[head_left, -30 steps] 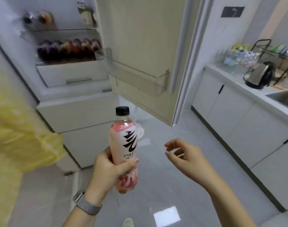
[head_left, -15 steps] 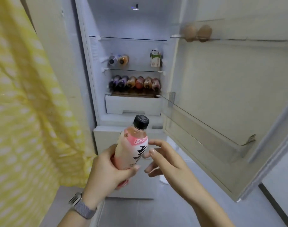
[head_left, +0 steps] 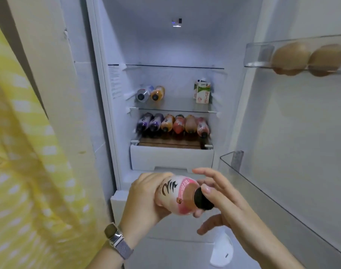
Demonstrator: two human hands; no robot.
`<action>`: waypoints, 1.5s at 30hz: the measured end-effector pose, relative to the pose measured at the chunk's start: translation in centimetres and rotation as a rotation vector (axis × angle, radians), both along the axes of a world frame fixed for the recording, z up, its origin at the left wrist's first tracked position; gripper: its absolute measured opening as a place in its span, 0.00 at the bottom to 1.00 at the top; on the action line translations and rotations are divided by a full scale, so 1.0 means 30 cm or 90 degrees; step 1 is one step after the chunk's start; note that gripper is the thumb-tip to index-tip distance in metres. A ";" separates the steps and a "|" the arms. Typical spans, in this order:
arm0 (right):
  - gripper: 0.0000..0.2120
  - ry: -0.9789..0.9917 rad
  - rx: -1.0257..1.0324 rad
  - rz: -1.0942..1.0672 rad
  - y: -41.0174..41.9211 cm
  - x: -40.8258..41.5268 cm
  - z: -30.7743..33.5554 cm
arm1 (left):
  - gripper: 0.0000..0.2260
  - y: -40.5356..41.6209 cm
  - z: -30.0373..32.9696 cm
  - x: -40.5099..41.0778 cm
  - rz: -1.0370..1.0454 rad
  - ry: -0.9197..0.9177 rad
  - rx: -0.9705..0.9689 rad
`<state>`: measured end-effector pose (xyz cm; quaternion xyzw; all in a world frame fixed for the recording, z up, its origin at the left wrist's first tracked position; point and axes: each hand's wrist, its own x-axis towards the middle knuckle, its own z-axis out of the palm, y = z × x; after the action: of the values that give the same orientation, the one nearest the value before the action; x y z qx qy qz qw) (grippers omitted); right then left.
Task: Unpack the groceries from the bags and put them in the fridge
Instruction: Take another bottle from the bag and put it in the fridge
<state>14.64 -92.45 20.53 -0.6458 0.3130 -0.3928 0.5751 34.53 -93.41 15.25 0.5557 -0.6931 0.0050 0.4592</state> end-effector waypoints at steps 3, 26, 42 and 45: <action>0.25 0.007 -0.017 -0.001 -0.138 0.038 0.000 | 0.24 -0.150 0.031 0.013 0.018 -0.025 -0.044; 0.35 -0.162 0.041 -0.100 -0.909 0.546 -0.013 | 0.34 -0.923 0.223 0.442 0.087 -0.070 -0.093; 0.30 0.220 -0.040 -0.325 -1.373 0.560 0.154 | 0.11 -1.247 0.262 0.577 0.111 -0.177 0.102; 0.33 0.308 -0.086 -0.336 -1.450 0.578 0.176 | 0.11 -1.277 0.261 0.581 0.140 -0.190 0.130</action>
<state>31.99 -135.95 25.81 -0.6537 0.5693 -0.3831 0.3191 51.95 -131.70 23.09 0.6647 -0.6855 0.0666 0.2895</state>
